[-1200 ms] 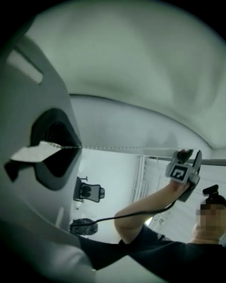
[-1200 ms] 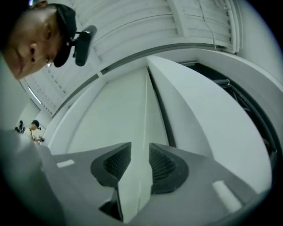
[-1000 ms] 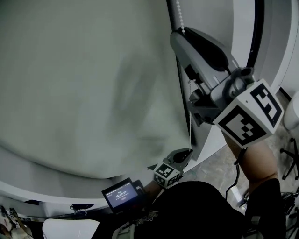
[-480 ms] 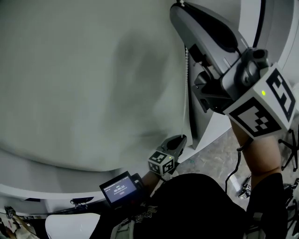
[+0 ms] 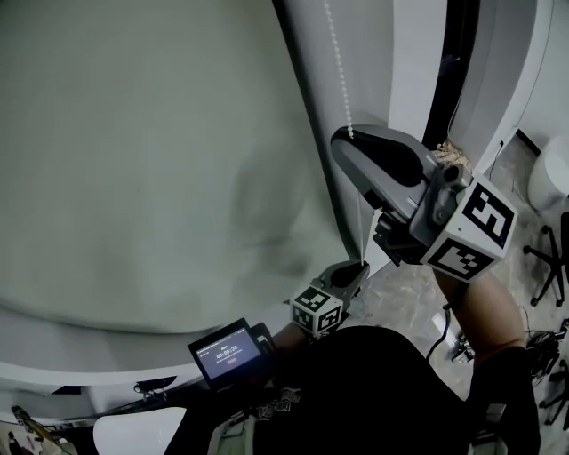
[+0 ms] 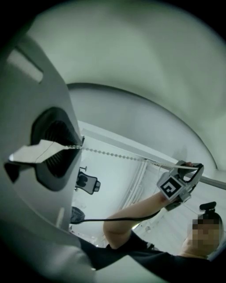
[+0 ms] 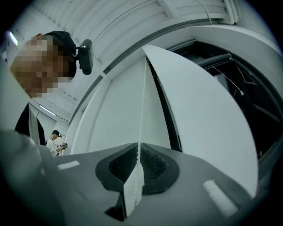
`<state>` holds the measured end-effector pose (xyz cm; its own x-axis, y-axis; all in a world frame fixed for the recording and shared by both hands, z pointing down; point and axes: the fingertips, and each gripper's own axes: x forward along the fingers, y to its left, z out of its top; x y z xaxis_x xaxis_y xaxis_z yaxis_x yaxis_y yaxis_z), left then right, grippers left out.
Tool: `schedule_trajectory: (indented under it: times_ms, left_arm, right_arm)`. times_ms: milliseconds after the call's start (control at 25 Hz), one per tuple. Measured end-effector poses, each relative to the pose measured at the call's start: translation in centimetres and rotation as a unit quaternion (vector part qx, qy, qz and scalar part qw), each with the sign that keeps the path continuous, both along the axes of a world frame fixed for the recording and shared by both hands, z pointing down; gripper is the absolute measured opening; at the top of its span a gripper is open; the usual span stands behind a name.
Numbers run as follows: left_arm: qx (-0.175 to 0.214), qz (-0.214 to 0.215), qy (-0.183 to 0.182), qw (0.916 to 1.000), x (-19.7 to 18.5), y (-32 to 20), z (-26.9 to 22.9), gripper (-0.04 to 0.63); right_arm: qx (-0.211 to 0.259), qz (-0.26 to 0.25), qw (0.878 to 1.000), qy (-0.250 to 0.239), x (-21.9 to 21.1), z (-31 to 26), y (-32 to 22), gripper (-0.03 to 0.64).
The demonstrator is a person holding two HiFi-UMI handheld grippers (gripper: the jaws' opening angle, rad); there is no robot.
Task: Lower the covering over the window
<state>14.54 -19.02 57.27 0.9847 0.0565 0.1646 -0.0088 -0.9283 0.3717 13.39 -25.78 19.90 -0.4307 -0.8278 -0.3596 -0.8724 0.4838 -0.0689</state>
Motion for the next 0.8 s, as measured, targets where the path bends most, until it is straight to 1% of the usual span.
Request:
schedule_trajectory:
  times_ms: [120,320,400,520,600,680,720,800]
  left_arm:
    - [0.011,0.025,0.008,0.9996,1.3,3.8,-0.8,0.025]
    - [0.050,0.056,0.019,0.9970,5.8,9.9,-1.6,0.017]
    - [0.082,0.065,0.027,0.9942,7.3,11.8,-1.7,0.015]
    - [0.148,0.090,0.041,0.9840,8.6,15.3,-2.2,0.012]
    - [0.162,0.101,0.047,0.9804,9.2,17.0,-2.7,0.012]
    - [0.160,0.093,0.056,0.9811,9.6,17.5,-3.7,0.014]
    - [0.161,0.083,0.066,0.9812,9.8,17.6,-4.5,0.025]
    - [0.178,0.070,0.085,0.9779,10.3,17.9,-6.1,0.111]
  right_arm:
    - [0.001,-0.015,1.000,0.002,0.8,1.1,3.8,0.023]
    - [0.015,-0.028,0.999,-0.007,5.3,1.0,8.6,0.023]
    - [0.022,-0.032,0.999,-0.014,6.4,0.8,9.9,0.023]
    - [0.032,-0.044,0.998,-0.029,7.5,0.5,12.0,0.020]
    - [0.040,-0.050,0.997,-0.041,8.3,0.3,13.3,0.020]
    - [0.045,-0.047,0.997,-0.046,9.0,0.2,14.3,0.021]
    - [0.045,-0.039,0.997,-0.044,9.5,0.2,14.6,0.021]
    - [0.041,-0.011,0.999,-0.034,10.3,0.3,14.8,0.021]
